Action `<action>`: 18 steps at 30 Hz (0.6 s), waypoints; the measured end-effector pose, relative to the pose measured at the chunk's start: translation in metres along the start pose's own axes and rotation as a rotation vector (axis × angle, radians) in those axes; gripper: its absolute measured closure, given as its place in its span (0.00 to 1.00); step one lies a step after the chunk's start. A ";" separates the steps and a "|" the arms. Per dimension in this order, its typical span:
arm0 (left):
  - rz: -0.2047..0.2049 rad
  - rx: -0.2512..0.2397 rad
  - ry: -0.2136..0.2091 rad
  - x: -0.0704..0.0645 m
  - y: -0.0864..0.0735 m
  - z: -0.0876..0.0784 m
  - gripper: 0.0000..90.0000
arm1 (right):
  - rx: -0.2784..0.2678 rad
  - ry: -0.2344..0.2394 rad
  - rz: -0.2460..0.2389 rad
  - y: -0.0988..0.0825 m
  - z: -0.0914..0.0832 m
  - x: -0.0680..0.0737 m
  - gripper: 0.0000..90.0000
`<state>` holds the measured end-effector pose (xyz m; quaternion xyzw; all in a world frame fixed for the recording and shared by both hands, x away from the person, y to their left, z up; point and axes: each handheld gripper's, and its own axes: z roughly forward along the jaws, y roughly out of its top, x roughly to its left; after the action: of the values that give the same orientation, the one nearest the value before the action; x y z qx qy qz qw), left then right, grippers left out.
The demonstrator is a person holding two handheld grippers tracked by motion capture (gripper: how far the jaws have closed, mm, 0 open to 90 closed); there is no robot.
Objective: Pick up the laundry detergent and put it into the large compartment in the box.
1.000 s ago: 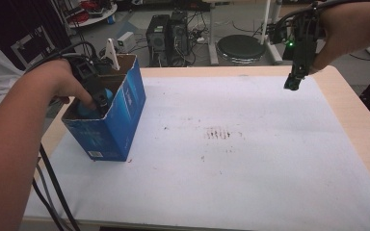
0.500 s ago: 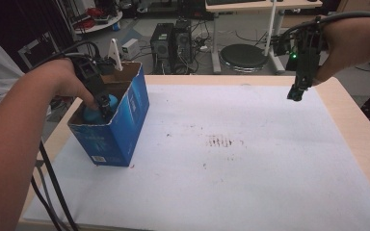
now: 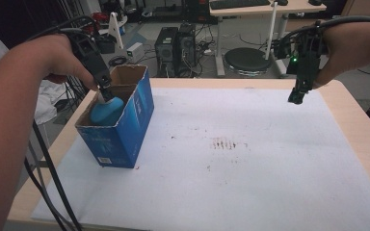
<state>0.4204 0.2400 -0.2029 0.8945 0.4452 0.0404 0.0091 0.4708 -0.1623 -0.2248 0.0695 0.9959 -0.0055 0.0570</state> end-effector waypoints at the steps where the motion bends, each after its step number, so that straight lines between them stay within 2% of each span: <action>1: 0.006 -0.002 0.004 -0.001 0.000 -0.003 0.27 | 0.000 0.000 0.003 0.000 0.000 0.001 0.03; 4: 0.020 -0.005 0.014 -0.005 0.000 -0.012 0.26 | 0.001 0.002 -0.005 0.000 0.000 0.001 0.03; 8: 0.043 -0.012 0.006 -0.013 0.002 -0.019 0.24 | 0.001 0.001 -0.009 0.000 0.000 0.002 0.03; 17: 0.105 -0.007 -0.006 -0.034 0.010 -0.022 0.18 | 0.009 0.001 -0.034 0.002 0.000 0.009 0.03; 18: 0.123 -0.001 -0.010 -0.037 0.012 -0.021 0.18 | 0.008 -0.001 -0.035 0.002 0.000 0.010 0.03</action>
<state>0.4058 0.2032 -0.1833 0.9203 0.3893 0.0368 0.0093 0.4613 -0.1587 -0.2258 0.0522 0.9969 -0.0104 0.0572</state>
